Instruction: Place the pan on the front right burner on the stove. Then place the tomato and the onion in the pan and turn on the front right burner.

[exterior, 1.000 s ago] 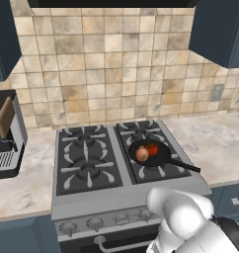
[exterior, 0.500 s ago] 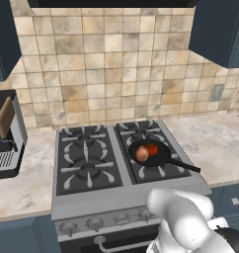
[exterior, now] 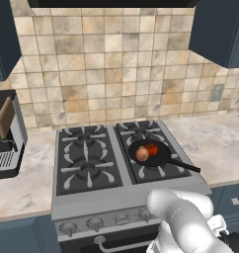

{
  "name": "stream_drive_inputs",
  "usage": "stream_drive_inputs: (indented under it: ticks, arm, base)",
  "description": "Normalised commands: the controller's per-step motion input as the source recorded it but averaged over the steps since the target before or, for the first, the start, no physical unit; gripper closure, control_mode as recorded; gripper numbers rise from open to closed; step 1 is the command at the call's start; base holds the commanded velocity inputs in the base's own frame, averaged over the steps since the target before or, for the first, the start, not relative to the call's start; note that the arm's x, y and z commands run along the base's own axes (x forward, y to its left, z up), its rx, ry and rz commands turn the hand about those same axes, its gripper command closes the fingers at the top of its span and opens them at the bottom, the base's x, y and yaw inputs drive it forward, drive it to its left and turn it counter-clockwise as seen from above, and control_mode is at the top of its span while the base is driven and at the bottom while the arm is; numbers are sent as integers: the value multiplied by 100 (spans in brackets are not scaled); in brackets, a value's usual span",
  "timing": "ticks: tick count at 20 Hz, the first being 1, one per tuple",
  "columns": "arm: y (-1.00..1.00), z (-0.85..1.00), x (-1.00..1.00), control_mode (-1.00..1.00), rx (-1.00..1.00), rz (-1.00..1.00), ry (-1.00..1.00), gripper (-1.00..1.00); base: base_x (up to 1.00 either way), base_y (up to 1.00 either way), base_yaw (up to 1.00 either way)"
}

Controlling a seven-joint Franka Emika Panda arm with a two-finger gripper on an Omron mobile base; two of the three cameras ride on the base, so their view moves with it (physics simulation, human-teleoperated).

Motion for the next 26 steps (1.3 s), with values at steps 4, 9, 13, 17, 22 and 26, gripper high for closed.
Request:
stream_drive_inputs:
  ticks: [4,9,13,17,22,26]
  arm:
    - [4,-3,20,-100,-6,-1,6,-100]
    - [0,-9,22,-100,-8,-2,8,-100]
    - [1,-3,15,-100,-6,-2,6,-100]
    - [0,0,18,-100,-3,-2,4,-100]
    - [2,0,14,-100,-2,-4,3,-100]
    - [0,-17,3,-100,0,-4,0,-100]
  base:
    - [0,0,0]
    - [0,0,0]
    - [0,0,0]
    - [0,0,0]
    - [0,0,0]
    - [0,0,0]
